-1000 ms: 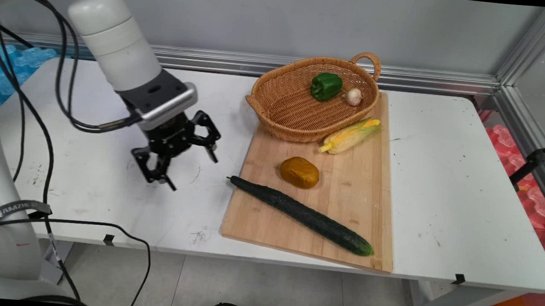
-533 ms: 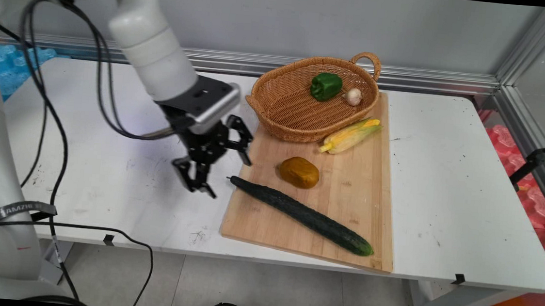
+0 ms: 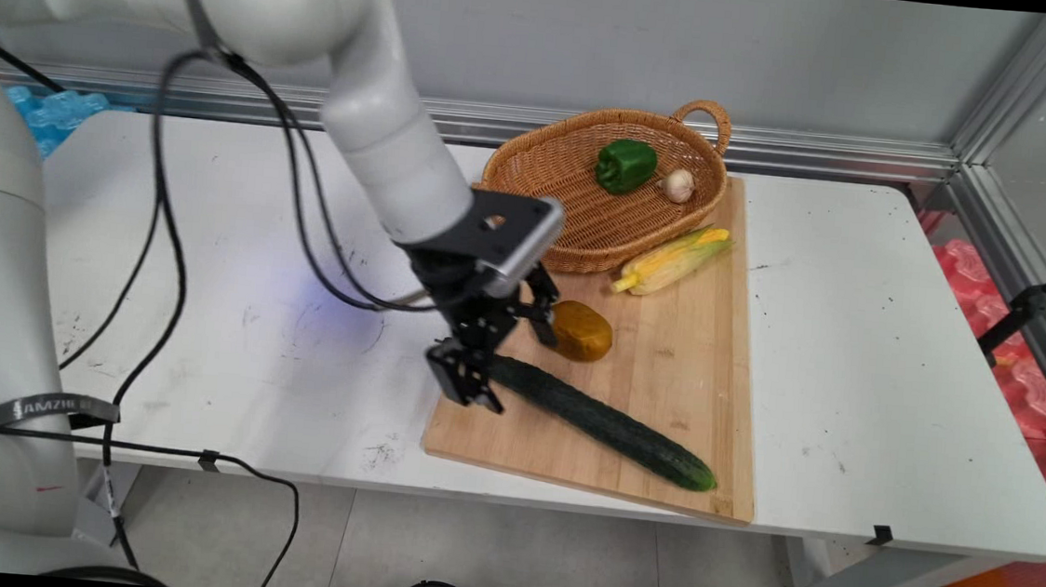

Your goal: Pick up the cucumber from the cutting board

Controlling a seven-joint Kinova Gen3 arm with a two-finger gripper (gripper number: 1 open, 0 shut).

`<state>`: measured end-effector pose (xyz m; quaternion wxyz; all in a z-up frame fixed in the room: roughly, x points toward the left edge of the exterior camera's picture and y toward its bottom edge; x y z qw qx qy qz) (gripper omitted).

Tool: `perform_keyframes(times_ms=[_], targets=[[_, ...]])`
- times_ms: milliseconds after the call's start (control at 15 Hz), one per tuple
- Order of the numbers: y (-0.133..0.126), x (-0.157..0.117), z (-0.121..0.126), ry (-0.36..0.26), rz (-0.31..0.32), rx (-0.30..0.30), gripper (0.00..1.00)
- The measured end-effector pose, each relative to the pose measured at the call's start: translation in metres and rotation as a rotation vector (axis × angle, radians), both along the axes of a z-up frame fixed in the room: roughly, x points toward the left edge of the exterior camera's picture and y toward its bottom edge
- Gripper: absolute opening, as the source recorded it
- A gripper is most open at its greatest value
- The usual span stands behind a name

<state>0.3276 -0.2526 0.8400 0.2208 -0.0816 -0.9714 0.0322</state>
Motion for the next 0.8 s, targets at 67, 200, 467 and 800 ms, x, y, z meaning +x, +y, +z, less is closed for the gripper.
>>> perform_keyframes(times_ms=[67,200,467,800], targets=[[-0.002,-0.007,-0.006,0.001,0.011,0.003,1.00],[-0.006,-0.020,-0.017,0.000,0.029,0.010,1.00],[-0.013,-0.041,-0.037,-0.006,0.058,0.024,1.00],[-0.021,-0.062,-0.053,-0.016,0.085,0.038,1.00]])
